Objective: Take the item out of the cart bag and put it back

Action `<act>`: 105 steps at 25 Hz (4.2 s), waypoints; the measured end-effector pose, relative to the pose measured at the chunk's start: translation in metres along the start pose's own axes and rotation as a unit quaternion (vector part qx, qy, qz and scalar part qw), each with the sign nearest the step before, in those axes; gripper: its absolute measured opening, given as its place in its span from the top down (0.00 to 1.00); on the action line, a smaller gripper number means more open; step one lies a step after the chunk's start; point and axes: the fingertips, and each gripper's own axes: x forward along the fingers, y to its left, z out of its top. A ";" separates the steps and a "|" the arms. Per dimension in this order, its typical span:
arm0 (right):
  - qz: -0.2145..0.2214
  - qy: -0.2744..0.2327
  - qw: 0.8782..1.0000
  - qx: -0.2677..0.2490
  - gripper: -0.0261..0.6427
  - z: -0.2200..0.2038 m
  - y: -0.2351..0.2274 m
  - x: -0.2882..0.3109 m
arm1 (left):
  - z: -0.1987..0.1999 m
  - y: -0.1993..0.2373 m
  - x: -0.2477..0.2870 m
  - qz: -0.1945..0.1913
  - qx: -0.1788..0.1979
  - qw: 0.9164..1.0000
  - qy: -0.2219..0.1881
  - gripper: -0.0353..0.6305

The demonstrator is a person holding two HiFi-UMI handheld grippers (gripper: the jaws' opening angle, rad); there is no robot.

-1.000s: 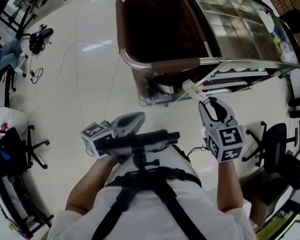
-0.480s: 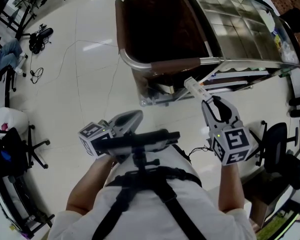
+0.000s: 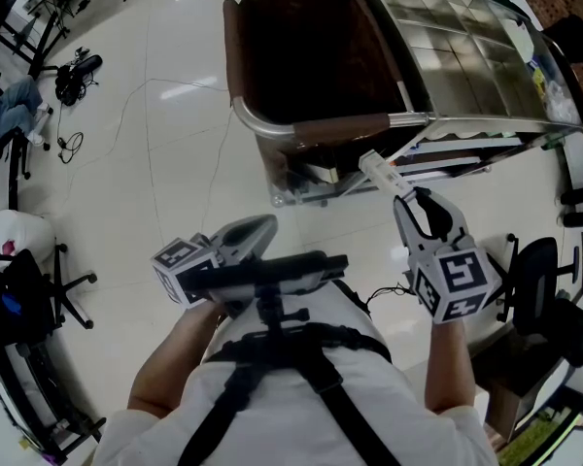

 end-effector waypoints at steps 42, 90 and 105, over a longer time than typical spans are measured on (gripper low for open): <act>-0.014 0.013 1.000 0.014 0.75 -0.015 -0.016 -0.008 | -0.002 -0.003 0.001 0.004 -0.001 1.000 0.003 0.94; 0.017 0.141 0.990 0.003 0.75 -0.081 -0.028 0.125 | 0.003 0.004 -0.013 0.026 -0.004 0.999 -0.018 0.94; 0.020 0.188 0.982 -0.023 0.75 -0.094 -0.028 0.155 | 0.001 0.005 -0.015 0.025 -0.001 1.000 -0.010 0.94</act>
